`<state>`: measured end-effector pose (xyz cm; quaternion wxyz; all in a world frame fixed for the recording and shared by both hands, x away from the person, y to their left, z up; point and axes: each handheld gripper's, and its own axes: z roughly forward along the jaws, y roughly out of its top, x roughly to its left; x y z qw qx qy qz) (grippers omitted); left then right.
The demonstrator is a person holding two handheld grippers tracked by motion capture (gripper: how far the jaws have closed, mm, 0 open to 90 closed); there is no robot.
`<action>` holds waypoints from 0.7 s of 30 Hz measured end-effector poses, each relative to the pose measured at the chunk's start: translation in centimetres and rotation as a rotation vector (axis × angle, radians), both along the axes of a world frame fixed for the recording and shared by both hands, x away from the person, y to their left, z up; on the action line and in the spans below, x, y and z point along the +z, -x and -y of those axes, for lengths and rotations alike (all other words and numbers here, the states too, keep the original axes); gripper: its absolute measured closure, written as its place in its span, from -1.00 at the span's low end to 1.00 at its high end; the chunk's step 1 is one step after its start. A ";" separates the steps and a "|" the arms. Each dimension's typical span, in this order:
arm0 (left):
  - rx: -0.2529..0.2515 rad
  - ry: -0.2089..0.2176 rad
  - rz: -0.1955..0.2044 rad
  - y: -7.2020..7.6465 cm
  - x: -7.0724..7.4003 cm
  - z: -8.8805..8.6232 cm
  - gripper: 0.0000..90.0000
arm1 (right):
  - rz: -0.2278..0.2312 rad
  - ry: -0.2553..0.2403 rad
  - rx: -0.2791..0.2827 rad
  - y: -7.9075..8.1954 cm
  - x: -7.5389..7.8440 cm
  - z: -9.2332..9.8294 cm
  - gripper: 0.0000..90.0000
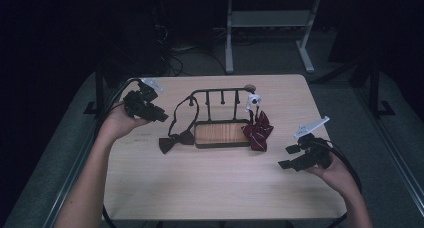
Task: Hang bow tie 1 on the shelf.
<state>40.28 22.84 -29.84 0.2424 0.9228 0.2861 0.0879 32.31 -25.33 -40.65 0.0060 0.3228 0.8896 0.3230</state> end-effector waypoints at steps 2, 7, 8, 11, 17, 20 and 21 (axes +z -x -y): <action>-0.001 0.006 0.002 0.2 -0.1 -0.1 0.52 | -0.002 0.000 -0.002 0.0 0.0 0.0 -0.34; -0.003 0.027 0.003 0.9 -0.5 -0.5 0.48 | -0.007 -0.001 -0.010 0.0 0.0 0.2 -0.34; -0.001 0.029 0.001 1.0 -0.6 -0.5 0.48 | -0.008 0.001 -0.011 0.0 0.0 0.2 -0.34; -0.005 0.033 0.004 1.5 -0.9 -0.6 0.44 | -0.003 0.001 -0.009 0.0 -0.1 0.4 -0.35; -0.013 0.044 0.009 2.7 -1.8 -0.9 0.38 | -0.012 0.006 -0.014 0.0 -0.1 0.5 -0.35; -0.012 0.047 0.008 3.2 -2.3 -1.3 0.33 | -0.014 0.005 -0.014 0.0 -0.1 0.5 -0.35; -0.014 0.049 0.011 3.4 -2.4 -1.4 0.32 | -0.016 0.005 -0.015 0.0 -0.1 0.5 -0.35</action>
